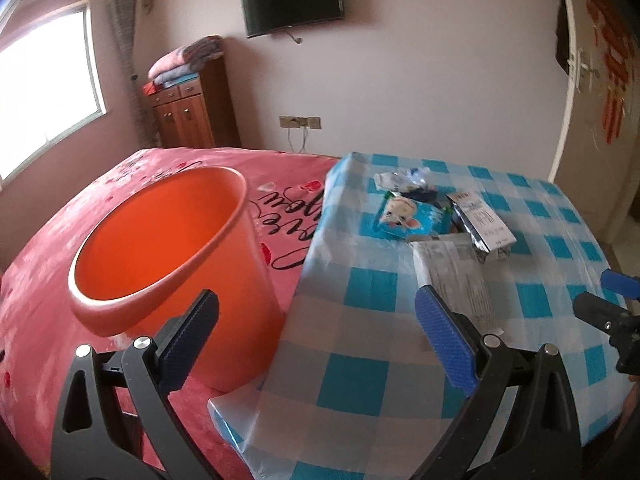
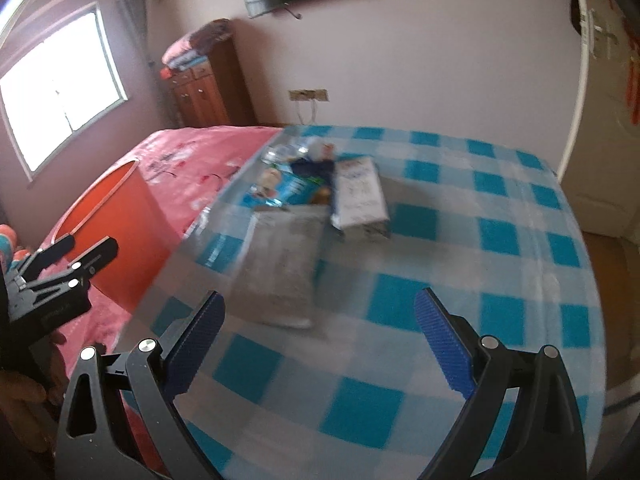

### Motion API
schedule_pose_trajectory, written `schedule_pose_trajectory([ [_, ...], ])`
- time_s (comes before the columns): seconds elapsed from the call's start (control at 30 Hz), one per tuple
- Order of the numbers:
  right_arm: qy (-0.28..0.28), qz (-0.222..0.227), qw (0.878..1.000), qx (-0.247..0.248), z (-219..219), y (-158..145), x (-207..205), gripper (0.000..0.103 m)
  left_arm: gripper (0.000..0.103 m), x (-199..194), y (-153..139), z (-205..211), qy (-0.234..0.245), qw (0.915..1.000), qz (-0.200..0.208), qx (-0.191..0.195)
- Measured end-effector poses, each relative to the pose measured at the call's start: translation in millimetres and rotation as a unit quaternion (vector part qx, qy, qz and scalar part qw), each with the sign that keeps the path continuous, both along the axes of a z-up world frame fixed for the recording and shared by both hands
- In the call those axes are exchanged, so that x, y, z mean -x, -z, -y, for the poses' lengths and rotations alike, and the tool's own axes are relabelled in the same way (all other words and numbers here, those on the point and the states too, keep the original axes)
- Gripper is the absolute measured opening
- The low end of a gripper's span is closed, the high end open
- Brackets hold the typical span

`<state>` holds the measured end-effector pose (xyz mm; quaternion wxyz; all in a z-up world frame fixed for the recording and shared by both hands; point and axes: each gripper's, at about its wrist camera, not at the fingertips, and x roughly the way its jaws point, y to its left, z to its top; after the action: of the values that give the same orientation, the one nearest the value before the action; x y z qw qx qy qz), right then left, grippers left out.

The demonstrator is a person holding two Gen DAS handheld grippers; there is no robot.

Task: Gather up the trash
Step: 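Move both grippers back over the trash on the checked cloth, then close the left gripper on the grey paper sachet and lift it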

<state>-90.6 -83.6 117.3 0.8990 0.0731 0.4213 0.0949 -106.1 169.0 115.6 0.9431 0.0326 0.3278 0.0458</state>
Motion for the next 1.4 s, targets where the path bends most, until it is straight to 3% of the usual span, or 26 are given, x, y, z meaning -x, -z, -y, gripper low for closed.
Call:
schedule_pose_trajectory([
  [0.33, -0.008, -0.002, 1.000, 0.011, 14.1, -1.4, 0.2, 0.095, 0.099, -16.4, 14.3, 9.7, 0.019, 0.9989, -0.027, 0.034],
  [0.5, -0.026, -0.009, 1.000, 0.008, 15.4, 4.9, -17.0, 0.095, 0.099, -22.8, 21.7, 13.6, 0.020, 0.9960, -0.039, 0.078],
  [0.77, -0.019, -0.013, 1.000, -0.007, 35.1, 16.9, -48.9, 0.095, 0.099, -35.6, 45.7, 40.4, 0.050, 0.9913, -0.071, 0.099],
  [1.0, -0.026, -0.017, 0.999, -0.010, 45.8, 22.4, -76.4, 0.095, 0.099, -53.6, 66.8, 70.8, 0.080, 0.9864, -0.098, 0.105],
  [1.4, -0.032, -0.007, 0.999, -0.017, 54.1, 25.6, -103.0, 0.095, 0.099, -91.9, 84.2, 104.0, 0.088, 0.9857, -0.133, 0.053],
])
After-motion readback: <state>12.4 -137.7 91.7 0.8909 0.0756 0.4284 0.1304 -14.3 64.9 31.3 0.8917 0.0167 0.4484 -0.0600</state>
